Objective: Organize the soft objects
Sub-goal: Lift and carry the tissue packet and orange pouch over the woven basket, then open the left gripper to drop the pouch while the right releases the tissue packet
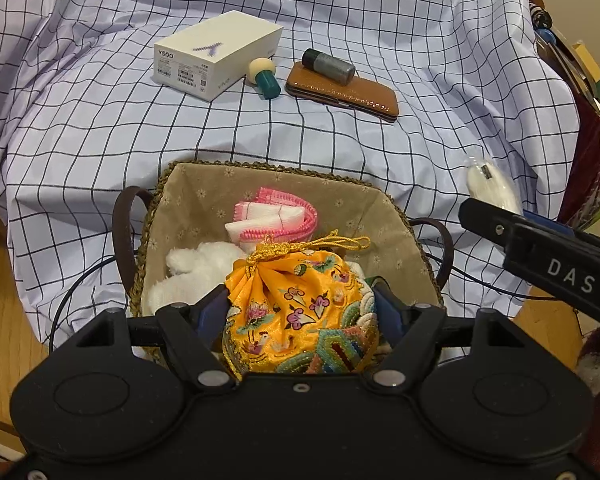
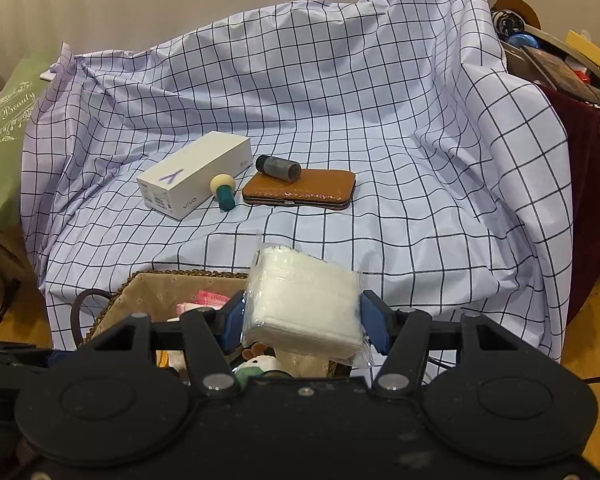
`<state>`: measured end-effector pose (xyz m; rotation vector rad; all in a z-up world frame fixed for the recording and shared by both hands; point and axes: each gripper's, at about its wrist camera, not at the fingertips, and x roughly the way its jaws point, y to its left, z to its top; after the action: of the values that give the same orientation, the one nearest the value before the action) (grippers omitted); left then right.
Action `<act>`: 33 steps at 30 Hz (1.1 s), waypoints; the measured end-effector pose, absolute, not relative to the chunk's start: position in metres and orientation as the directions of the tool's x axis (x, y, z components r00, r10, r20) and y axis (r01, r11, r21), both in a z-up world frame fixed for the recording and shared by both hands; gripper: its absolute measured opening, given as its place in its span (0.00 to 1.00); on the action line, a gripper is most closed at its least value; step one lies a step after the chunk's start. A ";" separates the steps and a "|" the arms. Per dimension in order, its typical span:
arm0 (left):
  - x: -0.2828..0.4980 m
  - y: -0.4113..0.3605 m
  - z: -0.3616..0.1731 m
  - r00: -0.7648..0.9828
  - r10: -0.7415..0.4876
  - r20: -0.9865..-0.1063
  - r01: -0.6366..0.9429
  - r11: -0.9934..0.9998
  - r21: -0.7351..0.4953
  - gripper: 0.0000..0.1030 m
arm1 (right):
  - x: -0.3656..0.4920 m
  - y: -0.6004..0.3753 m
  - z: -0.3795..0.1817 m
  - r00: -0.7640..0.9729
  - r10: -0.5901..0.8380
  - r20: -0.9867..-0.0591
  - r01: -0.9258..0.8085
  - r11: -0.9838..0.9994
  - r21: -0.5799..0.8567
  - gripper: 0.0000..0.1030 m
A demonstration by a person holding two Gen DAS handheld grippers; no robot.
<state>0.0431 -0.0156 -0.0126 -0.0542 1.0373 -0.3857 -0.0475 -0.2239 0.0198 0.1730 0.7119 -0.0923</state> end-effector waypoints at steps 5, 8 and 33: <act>0.041 -0.016 -0.014 0.453 -0.327 -0.830 0.278 0.936 -0.217 0.69 | -0.052 -0.226 0.019 0.757 -0.020 -0.653 0.143 0.980 0.135 0.57; 0.040 -0.017 -0.014 0.459 -0.325 -0.827 0.272 0.937 -0.218 0.73 | -0.054 -0.227 0.019 0.761 -0.017 -0.648 0.139 0.981 0.137 0.57; 0.055 -0.009 0.003 0.546 -0.315 -0.777 0.229 0.947 -0.223 0.74 | -0.050 -0.226 0.015 0.751 -0.010 -0.660 0.122 0.985 0.125 0.57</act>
<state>0.0546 -0.0085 0.0030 -0.0996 0.9404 -0.3229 -0.0501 -0.2260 0.0151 0.1640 0.7181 -0.0723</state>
